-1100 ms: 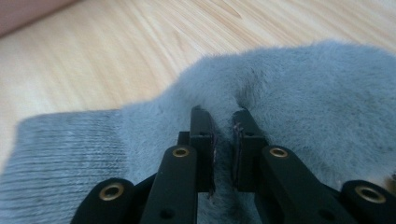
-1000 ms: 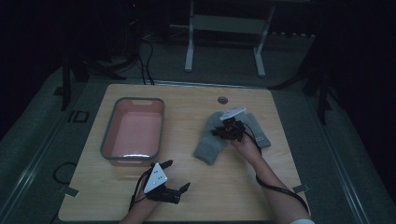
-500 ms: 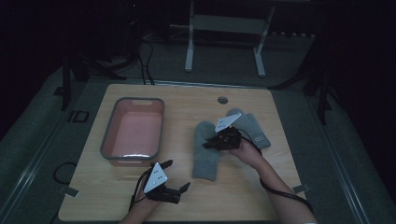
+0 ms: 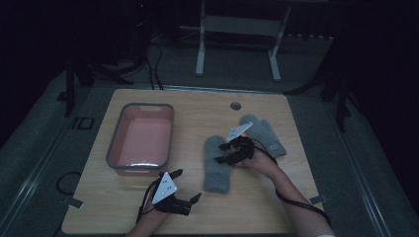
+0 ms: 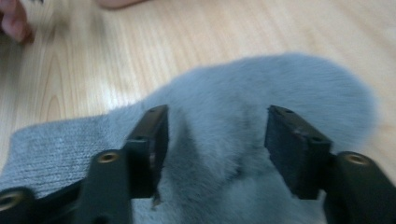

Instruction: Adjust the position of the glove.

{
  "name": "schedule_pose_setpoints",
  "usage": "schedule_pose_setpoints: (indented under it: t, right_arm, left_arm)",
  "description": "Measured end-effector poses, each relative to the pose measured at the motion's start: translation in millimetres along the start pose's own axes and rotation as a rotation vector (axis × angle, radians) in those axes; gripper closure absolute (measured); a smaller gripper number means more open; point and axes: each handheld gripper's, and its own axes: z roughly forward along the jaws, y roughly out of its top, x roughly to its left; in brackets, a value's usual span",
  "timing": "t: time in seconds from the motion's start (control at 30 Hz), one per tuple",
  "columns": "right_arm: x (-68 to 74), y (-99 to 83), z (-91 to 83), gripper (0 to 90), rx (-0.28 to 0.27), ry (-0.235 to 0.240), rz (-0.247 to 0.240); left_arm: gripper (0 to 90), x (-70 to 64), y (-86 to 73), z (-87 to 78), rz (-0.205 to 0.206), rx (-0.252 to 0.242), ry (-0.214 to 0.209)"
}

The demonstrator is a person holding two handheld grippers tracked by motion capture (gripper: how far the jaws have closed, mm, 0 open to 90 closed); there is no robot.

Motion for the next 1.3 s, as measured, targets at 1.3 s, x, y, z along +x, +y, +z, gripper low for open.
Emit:
schedule_pose_setpoints:
  t: [1.3]
  right_arm:
    - [-90.2, -78.3, -100.1, 35.3, -0.084, -0.468, 0.445]
  left_arm:
    - [0.7, 0.7, 0.1, 0.3, -0.006, 0.003, -0.001]
